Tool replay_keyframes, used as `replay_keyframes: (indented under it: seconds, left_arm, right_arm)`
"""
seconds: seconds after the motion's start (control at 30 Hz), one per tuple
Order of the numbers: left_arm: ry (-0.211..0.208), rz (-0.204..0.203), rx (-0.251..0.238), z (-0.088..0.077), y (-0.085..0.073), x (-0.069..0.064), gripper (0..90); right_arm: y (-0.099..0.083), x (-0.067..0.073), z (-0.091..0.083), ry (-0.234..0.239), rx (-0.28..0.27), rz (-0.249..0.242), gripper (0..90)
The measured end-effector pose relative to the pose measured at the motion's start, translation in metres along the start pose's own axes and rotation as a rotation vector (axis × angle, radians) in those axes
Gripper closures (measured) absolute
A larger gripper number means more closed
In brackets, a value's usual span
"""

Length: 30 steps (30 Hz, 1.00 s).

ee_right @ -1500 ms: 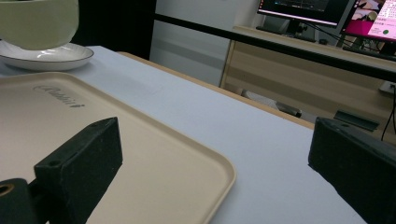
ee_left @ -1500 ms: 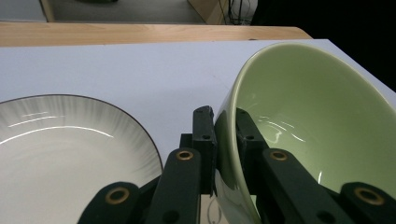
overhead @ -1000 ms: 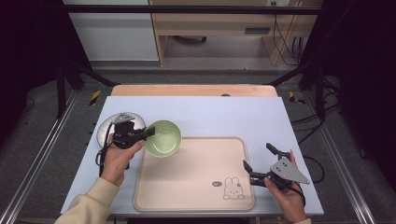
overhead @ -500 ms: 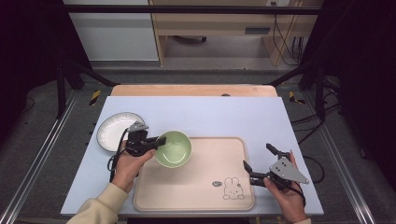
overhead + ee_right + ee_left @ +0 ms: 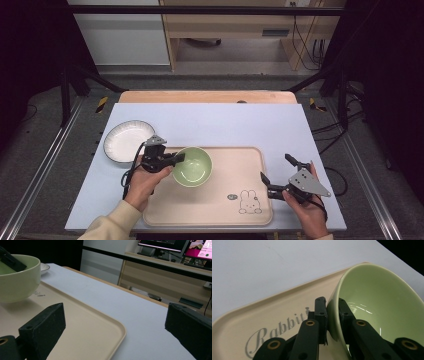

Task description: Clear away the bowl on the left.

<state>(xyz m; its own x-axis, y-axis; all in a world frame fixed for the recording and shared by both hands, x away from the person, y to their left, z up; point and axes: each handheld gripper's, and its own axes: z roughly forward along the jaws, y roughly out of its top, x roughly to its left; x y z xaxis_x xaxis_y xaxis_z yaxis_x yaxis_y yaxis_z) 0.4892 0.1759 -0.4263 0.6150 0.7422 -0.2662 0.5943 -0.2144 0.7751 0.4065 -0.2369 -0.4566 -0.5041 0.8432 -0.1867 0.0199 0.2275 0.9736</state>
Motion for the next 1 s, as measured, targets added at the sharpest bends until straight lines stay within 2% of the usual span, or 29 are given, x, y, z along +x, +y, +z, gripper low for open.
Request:
replay_keyframes:
  seconds: [0.07, 0.27, 0.67, 1.0]
  left_arm:
    - [-0.006, 0.012, 0.008, 0.002, 0.000, -0.006, 81.6]
    - [-0.032, 0.010, 0.020, 0.006, -0.003, -0.012, 81.6]
    - [-0.051, 0.014, 0.032, 0.012, -0.009, -0.020, 81.5]
    - [-0.077, 0.016, 0.062, 0.017, -0.013, -0.028, 81.4]
  right_arm:
    - [0.000, 0.000, 0.000, 0.001, 0.001, -0.001, 3.2]
    - [0.000, 0.000, 0.000, -0.001, 0.002, 0.001, 3.2]
    - [0.000, -0.002, -0.001, -0.007, -0.003, 0.004, 3.2]
    - [0.000, -0.001, -0.001, -0.004, -0.004, 0.004, 3.2]
